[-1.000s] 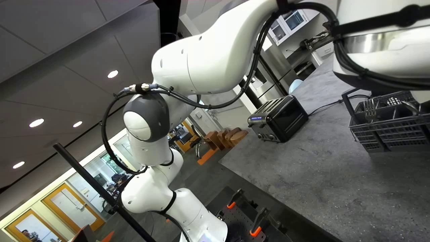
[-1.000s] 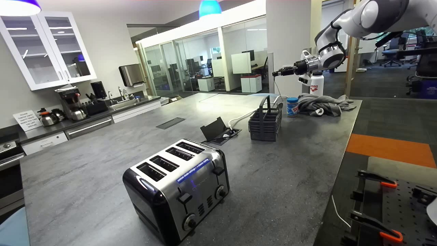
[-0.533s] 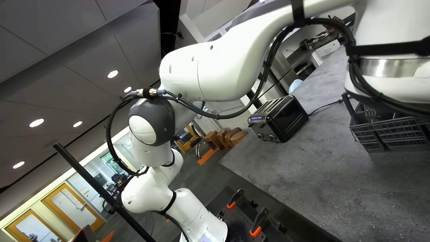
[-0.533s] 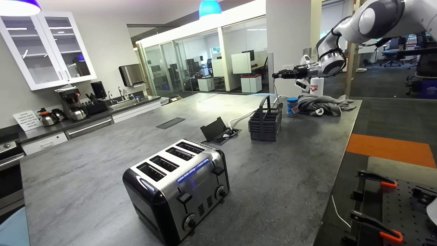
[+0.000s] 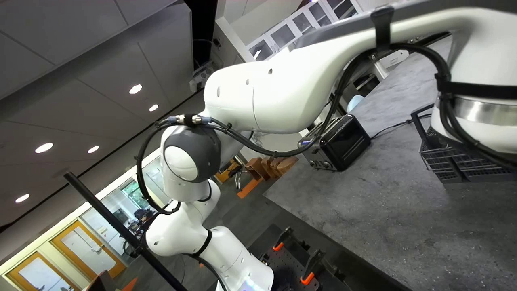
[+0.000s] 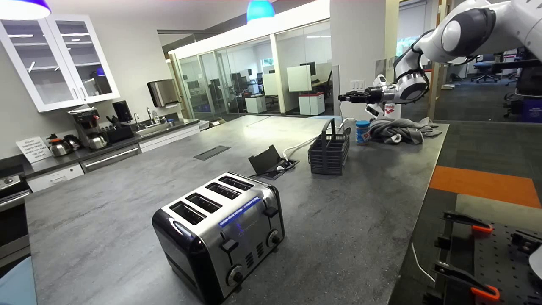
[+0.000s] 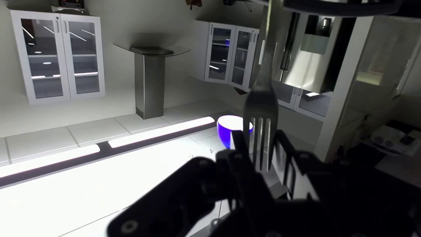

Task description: Put the fork in the grey rack

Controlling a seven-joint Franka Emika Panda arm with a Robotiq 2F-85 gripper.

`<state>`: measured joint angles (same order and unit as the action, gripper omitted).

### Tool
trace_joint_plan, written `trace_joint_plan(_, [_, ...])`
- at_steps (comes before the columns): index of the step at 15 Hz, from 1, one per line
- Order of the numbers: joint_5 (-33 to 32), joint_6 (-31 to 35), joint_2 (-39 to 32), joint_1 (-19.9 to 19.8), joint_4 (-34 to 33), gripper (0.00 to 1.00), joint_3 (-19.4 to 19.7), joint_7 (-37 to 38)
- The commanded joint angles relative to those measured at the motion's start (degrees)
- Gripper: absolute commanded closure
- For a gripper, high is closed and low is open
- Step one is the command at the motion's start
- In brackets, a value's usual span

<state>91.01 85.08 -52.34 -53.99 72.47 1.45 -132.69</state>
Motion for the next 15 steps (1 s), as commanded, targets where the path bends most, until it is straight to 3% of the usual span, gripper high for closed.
trace_joint_plan(1, [2.66, -1.98, -2.88, 0.57, -3.08, 0.94, 1.23, -0.35])
trace_joint_plan(15, [8.27, 0.37, -9.44, 1.03, -5.69, 0.94, 1.50, 0.90])
